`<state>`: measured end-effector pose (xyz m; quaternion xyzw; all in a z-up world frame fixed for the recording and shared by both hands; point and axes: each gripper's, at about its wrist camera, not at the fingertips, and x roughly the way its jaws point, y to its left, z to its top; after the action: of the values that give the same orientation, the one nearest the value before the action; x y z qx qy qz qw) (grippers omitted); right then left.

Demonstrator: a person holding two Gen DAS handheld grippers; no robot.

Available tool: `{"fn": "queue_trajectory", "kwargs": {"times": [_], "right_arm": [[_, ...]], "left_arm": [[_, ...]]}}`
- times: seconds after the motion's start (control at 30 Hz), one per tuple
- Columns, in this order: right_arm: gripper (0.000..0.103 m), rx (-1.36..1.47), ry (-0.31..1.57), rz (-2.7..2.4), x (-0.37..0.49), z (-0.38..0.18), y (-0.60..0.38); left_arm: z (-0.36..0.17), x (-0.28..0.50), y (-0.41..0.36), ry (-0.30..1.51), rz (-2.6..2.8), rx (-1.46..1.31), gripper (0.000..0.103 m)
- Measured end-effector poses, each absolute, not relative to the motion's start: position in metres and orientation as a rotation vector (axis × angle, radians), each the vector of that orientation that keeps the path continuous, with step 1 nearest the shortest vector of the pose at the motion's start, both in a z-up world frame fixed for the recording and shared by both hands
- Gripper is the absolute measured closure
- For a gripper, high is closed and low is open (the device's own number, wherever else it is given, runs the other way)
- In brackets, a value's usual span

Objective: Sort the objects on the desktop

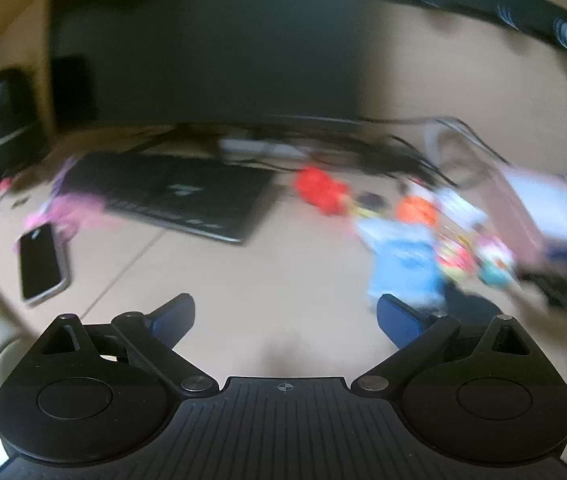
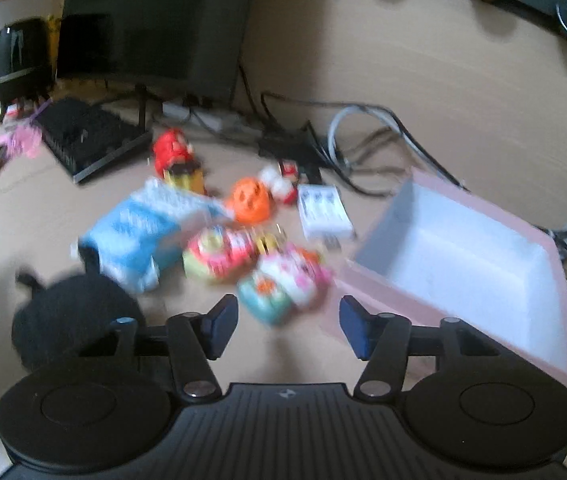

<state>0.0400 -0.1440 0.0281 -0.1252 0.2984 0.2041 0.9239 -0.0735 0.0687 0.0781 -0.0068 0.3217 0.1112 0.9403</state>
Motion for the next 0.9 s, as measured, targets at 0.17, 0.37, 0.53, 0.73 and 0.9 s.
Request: {"fn": "queue_trajectory", "kwargs": {"times": [0.17,0.37,0.53,0.73,0.9], "right_arm": [[0.064,-0.321,0.576,0.417,0.061,0.014,-0.104],[0.064,-0.297,0.660,0.457,0.053,0.010,-0.114],[0.065,-0.265,0.757,0.378,0.018,0.006,-0.164],[0.064,-0.215,0.745,0.280,0.001,0.018,-0.198],[0.064,-0.142,0.704,0.322,0.020,0.031,-0.176]], "left_arm": [[0.071,-0.074,0.042,0.719,0.106,0.006,0.003],[0.059,-0.074,0.024,0.753,-0.014,0.087,0.003],[0.048,-0.065,0.014,0.777,-0.080,0.061,0.003],[0.039,-0.044,-0.009,0.789,-0.118,0.090,0.003],[0.042,-0.045,-0.011,0.791,-0.086,0.099,0.003]]}}
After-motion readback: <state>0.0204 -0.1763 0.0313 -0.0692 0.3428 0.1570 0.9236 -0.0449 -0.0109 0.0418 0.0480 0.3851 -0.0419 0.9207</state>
